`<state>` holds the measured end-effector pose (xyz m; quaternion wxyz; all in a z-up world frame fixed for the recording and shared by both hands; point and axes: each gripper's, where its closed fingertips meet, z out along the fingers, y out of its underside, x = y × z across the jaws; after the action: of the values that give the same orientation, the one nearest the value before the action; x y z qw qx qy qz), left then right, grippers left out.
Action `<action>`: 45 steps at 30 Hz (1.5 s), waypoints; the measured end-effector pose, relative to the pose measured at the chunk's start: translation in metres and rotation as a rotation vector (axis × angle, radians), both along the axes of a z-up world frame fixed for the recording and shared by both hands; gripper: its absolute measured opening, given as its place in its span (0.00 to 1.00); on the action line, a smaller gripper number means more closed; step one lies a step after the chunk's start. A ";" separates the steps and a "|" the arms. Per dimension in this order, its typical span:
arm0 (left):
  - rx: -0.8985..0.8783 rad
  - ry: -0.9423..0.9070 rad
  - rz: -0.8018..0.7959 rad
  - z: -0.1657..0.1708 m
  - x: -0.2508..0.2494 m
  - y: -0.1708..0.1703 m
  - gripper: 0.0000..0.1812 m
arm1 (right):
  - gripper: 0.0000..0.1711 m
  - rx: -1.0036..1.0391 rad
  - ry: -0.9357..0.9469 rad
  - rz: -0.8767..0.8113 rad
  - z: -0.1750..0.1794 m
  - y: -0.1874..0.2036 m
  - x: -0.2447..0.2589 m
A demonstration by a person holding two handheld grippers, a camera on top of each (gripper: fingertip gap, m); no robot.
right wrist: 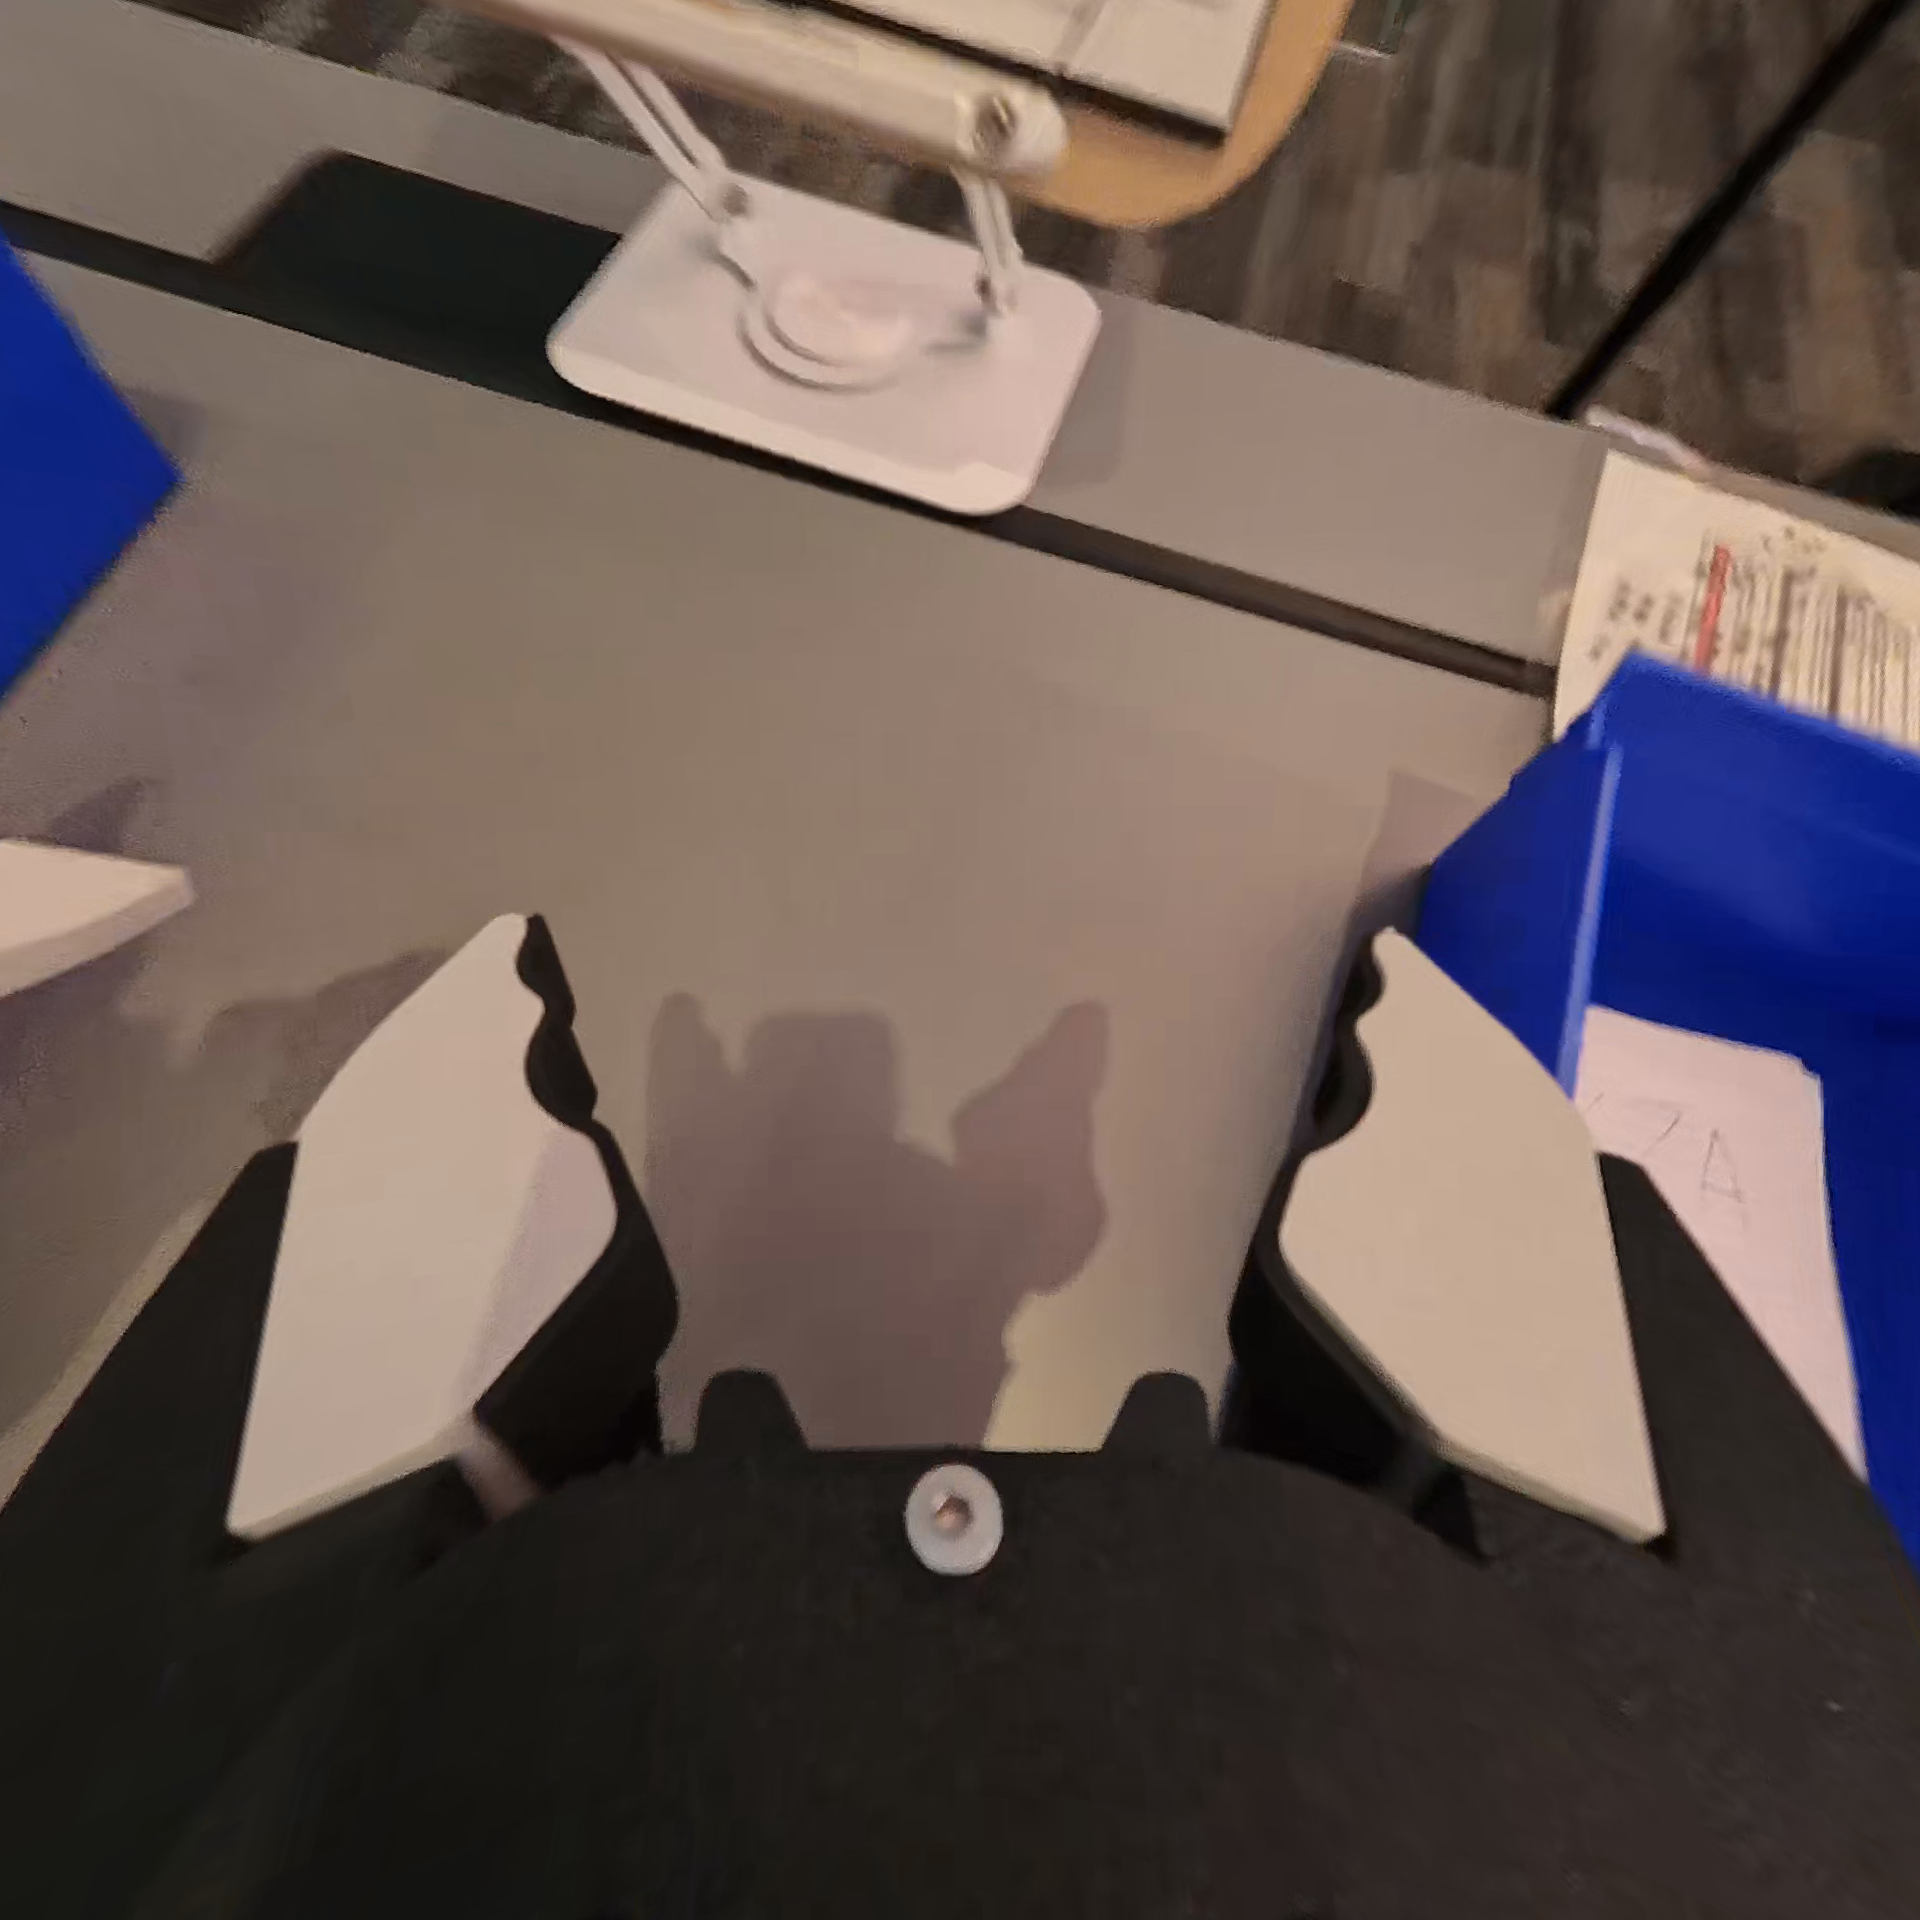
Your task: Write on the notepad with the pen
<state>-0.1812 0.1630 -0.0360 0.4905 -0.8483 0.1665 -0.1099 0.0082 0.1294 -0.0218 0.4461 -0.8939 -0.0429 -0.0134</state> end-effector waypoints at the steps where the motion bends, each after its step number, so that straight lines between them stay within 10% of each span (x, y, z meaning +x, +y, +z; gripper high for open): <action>1: -0.018 0.007 0.004 -0.012 0.001 -0.001 0.72 | 0.79 -0.009 0.007 -0.026 -0.013 0.000 0.001; 12: -0.073 0.025 0.085 -0.065 -0.018 -0.005 0.78 | 0.85 -0.041 0.072 -0.171 -0.087 -0.007 0.005; 45: -0.290 0.150 0.027 -0.127 -0.024 -0.024 0.80 | 0.84 -0.231 0.073 -0.237 -0.146 -0.023 0.011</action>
<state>-0.2051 0.1390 -0.1626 0.3507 -0.9181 0.1738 -0.0625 0.0191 0.1061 -0.1680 0.3367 -0.9380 0.0778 -0.0285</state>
